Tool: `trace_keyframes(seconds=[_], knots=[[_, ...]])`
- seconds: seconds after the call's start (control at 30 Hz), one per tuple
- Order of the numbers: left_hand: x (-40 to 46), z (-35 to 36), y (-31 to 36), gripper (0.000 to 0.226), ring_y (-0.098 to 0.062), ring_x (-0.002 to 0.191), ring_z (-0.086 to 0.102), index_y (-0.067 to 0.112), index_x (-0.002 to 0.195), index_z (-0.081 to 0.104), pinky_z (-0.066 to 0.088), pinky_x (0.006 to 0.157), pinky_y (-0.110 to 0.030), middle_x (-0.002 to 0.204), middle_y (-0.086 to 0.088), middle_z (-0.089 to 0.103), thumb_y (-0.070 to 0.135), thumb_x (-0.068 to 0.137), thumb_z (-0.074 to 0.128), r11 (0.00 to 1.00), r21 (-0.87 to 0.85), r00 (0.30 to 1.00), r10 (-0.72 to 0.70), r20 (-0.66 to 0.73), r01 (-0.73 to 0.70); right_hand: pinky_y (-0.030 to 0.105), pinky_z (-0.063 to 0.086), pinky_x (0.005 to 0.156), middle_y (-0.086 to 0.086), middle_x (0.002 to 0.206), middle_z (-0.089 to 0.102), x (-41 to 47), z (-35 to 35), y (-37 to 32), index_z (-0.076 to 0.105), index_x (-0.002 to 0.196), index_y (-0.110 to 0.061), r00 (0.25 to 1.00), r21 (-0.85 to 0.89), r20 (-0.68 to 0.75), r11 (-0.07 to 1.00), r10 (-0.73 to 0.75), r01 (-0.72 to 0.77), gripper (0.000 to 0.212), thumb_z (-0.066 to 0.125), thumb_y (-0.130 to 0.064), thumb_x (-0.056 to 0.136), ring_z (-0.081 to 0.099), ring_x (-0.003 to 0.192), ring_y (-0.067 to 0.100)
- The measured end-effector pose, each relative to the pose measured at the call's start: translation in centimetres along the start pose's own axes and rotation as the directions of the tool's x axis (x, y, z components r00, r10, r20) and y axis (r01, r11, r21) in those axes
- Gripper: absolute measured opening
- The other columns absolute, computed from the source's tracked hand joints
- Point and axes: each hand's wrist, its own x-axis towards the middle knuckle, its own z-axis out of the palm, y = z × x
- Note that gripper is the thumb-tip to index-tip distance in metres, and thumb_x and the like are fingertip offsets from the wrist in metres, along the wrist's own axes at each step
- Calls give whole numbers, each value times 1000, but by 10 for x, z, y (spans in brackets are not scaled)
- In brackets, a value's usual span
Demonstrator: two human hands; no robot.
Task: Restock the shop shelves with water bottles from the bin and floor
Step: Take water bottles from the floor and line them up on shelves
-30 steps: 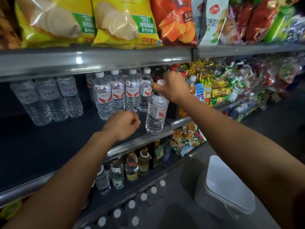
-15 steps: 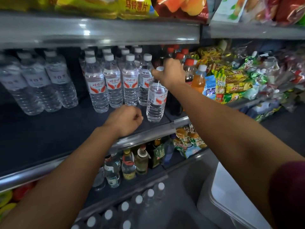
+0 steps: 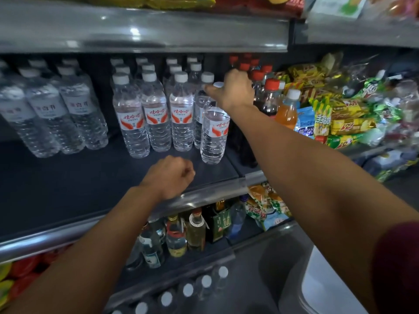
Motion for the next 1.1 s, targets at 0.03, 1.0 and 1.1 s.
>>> trace_keyframes(seconds=[0.03,1.0,1.1], knots=[[1,1,-2,18,-21,88,63,21,94,68,52,80,-38,91,1,69,29,94,52,1000,-1,1000,-4,-1,4,27,36,57,-1,72,48,1,1,0,39,60,-16,1000,13,0,1000,9,-9,54,71,-57,74,52,68,20],[-2,-12,0,18,-23,90,64,19,95,69,53,81,-40,93,-1,70,28,94,54,994,-36,995,99,2,-99,30,41,68,12,104,61,-33,-27,-6,58,105,-4,999,-34,27,999,23,-22,51,63,-51,85,60,93,29],[-12,-10,6,17,-25,88,64,20,92,68,53,80,-43,91,-2,70,28,93,53,992,-56,994,110,8,-110,32,40,67,15,106,63,-65,-38,-7,53,112,-3,999,-86,35,996,0,3,45,58,-43,91,61,97,34]])
